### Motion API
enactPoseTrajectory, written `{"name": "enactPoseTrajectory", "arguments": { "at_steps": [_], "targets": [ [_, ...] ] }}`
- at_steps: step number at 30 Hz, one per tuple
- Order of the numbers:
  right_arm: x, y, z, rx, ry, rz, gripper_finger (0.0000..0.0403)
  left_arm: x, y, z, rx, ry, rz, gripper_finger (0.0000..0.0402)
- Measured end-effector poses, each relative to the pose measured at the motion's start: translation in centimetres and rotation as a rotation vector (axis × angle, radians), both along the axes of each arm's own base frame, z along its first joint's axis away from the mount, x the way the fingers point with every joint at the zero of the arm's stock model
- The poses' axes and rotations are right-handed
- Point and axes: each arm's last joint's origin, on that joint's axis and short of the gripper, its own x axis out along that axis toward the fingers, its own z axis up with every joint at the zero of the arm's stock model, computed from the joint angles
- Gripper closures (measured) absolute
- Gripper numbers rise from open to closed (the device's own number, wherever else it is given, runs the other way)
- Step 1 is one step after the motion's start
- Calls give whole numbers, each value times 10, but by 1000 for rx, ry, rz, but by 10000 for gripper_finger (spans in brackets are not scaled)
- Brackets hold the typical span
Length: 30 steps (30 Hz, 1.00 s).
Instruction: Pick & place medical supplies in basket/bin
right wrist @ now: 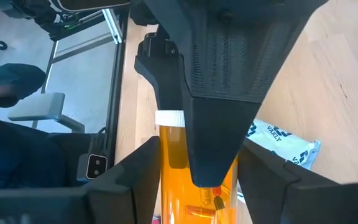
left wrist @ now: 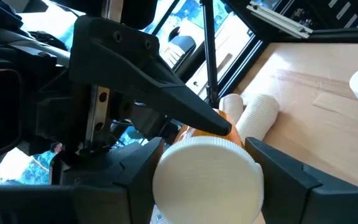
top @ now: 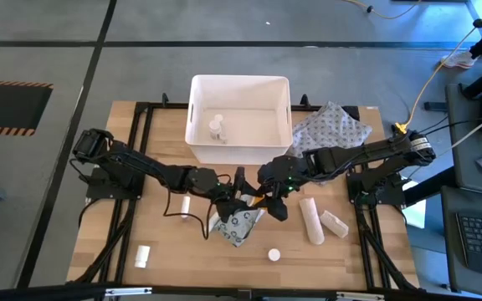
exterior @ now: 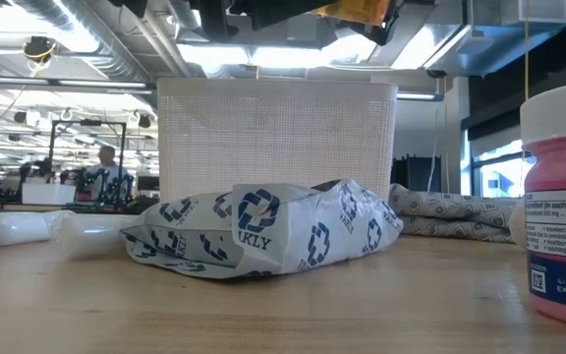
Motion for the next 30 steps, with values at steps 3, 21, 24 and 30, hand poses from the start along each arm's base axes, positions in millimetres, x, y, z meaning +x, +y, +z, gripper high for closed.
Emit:
{"name": "enactPoseTrajectory", "arguments": {
  "at_steps": [3,21,24,30],
  "targets": [
    [0,0,0,2,-3,2,220,0,0,0,-1,-1,0,185],
    [0,0,3,-28,-33,20,120,-1,1,-2,-45,22,33,192],
    [-1,0,4,-58,-52,73,95,-1,1,-2,-45,21,44,192],
    [-2,-3,15,-119,-77,108,57,-1,0,-1,-89,21,55,192]
  ]
}}
